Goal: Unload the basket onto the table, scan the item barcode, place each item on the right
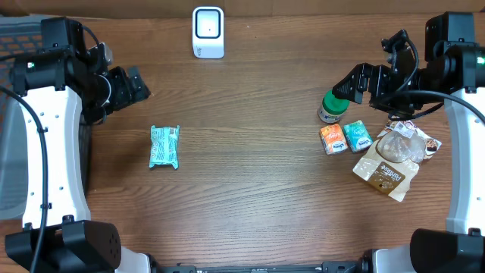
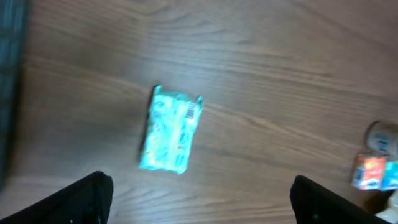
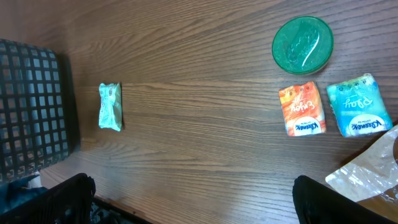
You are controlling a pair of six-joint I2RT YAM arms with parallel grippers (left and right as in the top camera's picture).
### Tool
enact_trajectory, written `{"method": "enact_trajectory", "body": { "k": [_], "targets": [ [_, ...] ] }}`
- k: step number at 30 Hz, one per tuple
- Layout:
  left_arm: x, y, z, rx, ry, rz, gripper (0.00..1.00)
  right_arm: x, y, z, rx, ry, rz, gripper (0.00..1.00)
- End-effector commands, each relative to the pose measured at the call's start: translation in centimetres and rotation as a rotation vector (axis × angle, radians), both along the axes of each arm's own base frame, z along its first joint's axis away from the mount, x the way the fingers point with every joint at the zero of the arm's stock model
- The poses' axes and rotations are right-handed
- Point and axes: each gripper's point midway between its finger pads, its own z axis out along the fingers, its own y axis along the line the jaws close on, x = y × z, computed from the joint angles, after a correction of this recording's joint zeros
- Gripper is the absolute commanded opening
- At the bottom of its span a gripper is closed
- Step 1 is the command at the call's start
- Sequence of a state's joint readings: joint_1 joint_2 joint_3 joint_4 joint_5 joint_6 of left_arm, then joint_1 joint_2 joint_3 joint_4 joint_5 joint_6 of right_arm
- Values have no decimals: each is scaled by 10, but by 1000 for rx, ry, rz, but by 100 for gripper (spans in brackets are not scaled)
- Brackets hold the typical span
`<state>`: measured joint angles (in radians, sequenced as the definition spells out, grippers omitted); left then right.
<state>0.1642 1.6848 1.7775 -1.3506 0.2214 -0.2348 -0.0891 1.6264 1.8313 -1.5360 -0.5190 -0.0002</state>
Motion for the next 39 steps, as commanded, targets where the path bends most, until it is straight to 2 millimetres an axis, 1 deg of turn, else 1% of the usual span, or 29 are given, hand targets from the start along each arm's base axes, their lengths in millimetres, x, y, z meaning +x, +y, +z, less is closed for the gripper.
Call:
{"method": "enact_trajectory", "body": {
  "k": [1,5,9,11,14,18,21,22,23,26,27,28,31,39],
  "targets": [
    [-9,18,0,111,37,13,89,4,1,3,-7,-17,8,100],
    [-21,32,-4,183,98,73,86,4,1,3,-7,-17,8,100],
    [-35,49,-13,257,173,185,82,4,1,3,-7,-17,8,100],
    [-39,51,-26,264,203,199,82,4,1,3,-7,-18,8,100],
    [-36,50,-46,260,211,188,81,4,1,3,-7,-18,8,100],
    [-31,41,-77,215,204,134,75,4,1,3,-7,-18,8,100],
    [-31,34,-97,178,211,123,72,4,1,3,-7,-17,8,100],
    [-32,31,-108,162,213,119,70,4,1,3,-7,-17,7,100],
    [-32,30,-113,154,211,117,69,4,1,3,-7,-17,8,100],
    [-30,27,-126,140,199,111,64,4,1,3,-7,-18,8,100],
    [-30,26,-130,142,194,105,60,4,1,3,-7,-18,8,100],
    [-29,24,-134,143,189,96,54,4,1,3,-7,-18,8,100],
    [-29,17,-148,120,179,73,41,4,1,3,-8,-18,8,100],
    [-33,-4,-180,78,158,29,37,4,1,3,-8,-19,8,100]
  ]
}}
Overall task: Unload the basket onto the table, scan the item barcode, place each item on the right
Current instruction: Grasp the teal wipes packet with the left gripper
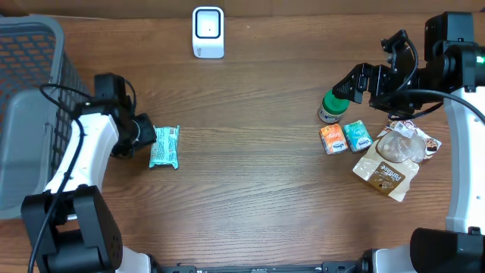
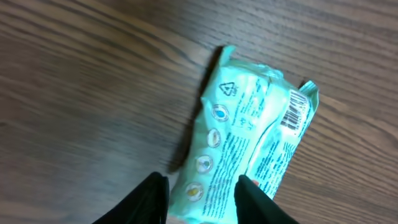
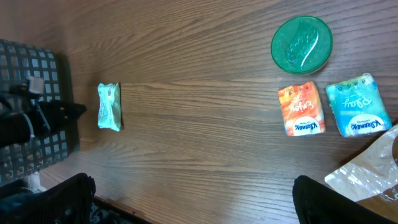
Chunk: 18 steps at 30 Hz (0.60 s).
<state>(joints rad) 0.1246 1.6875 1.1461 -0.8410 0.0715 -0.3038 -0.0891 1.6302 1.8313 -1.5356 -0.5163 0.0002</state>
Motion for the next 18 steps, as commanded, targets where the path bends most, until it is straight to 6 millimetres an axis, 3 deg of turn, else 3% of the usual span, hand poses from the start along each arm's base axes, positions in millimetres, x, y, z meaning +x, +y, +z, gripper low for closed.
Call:
{"method": "enact_trajectory", "body": {
  "k": [1,11,16,18],
  "targets": [
    [-6,-14,-15,-32,6,-39,37,4,1,5,-6,-23,9,100],
    [-8,-40,-40,-35,-33,-89,31,5,1,5,-7,-30,12,100],
    [-12,-68,-50,-36,-51,-175,32,6,1,5,-8,-35,12,100],
    [-17,-91,-54,-40,-46,-245,32,7,1,6,-8,-38,12,100]
  ]
}}
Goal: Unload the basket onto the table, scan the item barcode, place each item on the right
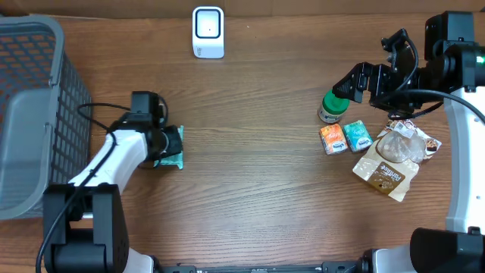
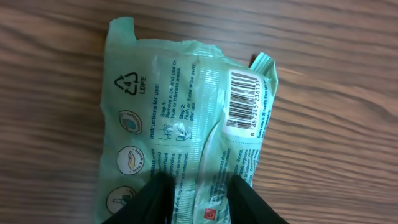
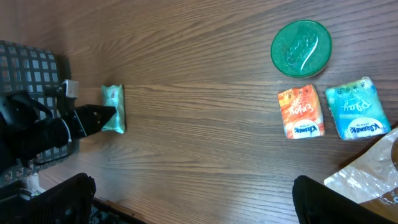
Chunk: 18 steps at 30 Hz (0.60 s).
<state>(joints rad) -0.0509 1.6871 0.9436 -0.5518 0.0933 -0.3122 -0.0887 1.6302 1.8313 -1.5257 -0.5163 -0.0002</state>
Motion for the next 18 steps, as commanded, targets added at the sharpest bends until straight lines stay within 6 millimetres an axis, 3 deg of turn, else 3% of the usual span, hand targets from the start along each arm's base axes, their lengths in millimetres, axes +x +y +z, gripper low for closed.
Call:
{"method": "enact_trajectory", "body": {
  "k": [1,7,12,15,18],
  "targets": [
    [-18,-36,-12,-16,41,-98,33,5,1,5,-7,-29,11,100],
    [-25,-86,-10,-63,21,-234,35,5,1,5,-7,-29,11,100],
    [-15,-120,7,-141,-42,-329,39,5,1,5,-7,-30,11,100],
    [-5,-129,27,-170,-62,-355,41,5,1,5,-7,-29,11,100],
    [4,-120,48,-134,-48,-328,39,5,1,5,-7,-32,11,100]
  ]
}}
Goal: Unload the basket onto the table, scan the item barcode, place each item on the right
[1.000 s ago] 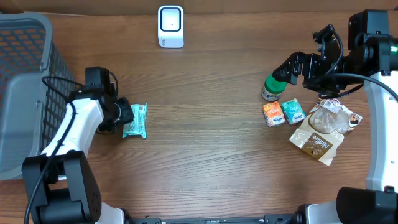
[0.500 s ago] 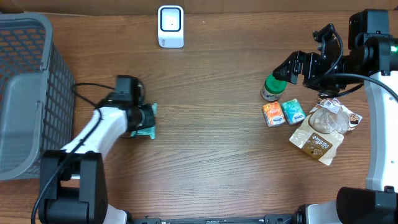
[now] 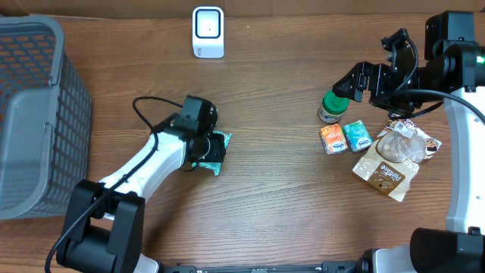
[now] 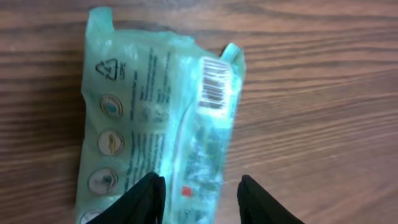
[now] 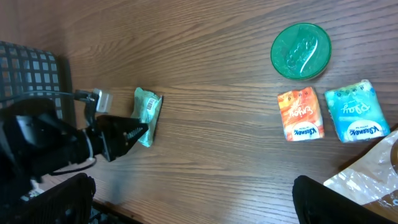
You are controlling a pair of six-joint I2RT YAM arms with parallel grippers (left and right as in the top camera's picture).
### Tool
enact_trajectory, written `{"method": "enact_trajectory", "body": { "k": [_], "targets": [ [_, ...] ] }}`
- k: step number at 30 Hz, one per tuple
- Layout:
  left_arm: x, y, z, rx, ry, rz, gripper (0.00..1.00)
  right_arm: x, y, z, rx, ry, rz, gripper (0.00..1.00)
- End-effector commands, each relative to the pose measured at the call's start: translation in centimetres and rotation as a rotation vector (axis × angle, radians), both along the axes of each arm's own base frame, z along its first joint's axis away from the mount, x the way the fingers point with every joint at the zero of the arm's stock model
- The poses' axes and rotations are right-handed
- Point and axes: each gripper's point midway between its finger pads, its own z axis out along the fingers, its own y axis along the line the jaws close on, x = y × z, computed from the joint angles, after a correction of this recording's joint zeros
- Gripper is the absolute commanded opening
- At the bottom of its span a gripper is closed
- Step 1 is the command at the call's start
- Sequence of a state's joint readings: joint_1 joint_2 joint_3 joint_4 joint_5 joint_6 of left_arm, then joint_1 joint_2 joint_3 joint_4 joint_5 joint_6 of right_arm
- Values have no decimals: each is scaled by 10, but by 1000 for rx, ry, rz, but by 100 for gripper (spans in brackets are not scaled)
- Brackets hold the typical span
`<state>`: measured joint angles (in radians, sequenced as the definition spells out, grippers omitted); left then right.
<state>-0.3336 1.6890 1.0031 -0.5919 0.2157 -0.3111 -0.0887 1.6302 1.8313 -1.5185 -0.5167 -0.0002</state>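
A mint-green wipes packet (image 3: pixel 217 144) sits left of the table's middle, with its barcode (image 4: pixel 214 91) facing up. My left gripper (image 3: pixel 201 148) is shut on the packet's near end. In the left wrist view its two dark fingers (image 4: pixel 148 198) straddle the packet (image 4: pixel 155 112). The white scanner (image 3: pixel 208 32) stands at the table's far edge. My right gripper (image 3: pixel 342 86) hangs open at the far right, above the other goods. Nothing is between its fingers (image 5: pixel 59 199). The right wrist view shows the packet (image 5: pixel 148 115) at the left.
A grey mesh basket (image 3: pixel 38 114) fills the left side. At the right lie a green-lidded jar (image 3: pixel 330 106), an orange pack (image 3: pixel 332 139), a teal pack (image 3: pixel 356 135) and a clear bag over a brown pouch (image 3: pixel 390 165).
My left gripper and the packet have moved to the right together, from near the basket toward the table's middle. The packet now lies tilted. The right arm has stayed put.
At first the left gripper was open and high at the left, with the packet lying alone. It then stood at the packet's left end, then over the packet with its fingers on it. Now the packet has shifted right in its grip.
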Motion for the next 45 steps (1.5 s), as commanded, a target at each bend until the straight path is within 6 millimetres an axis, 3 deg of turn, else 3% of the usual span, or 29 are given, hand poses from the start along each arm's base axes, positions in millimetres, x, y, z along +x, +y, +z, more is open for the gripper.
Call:
{"method": "enact_trajectory", "body": {
  "k": [1,6,10,13,18,24,32,37,41,45],
  "targets": [
    [25,2,38,1,-39,16,37,4,1,5,-6,-24,11,100],
    [11,29,55,78,105,230,23,4,1,5,-7,-25,11,100],
    [-5,34,43,124,157,240,28,5,1,5,-7,-31,11,100],
    [-13,50,30,211,160,253,34,5,1,5,-7,-33,11,100],
    [-12,74,17,310,127,284,33,5,1,5,-7,-33,11,100],
    [-3,77,3,318,57,178,30,5,1,5,-7,-33,11,100],
    [-10,85,-16,356,44,159,20,5,1,5,-7,-33,11,100],
    [-6,67,-17,265,37,139,17,5,1,5,-7,-33,11,100],
    [-13,24,-13,56,80,71,16,5,1,5,-7,-32,11,100],
    [-34,-21,-3,-133,152,-27,15,5,1,5,-7,-32,11,100]
  ]
}}
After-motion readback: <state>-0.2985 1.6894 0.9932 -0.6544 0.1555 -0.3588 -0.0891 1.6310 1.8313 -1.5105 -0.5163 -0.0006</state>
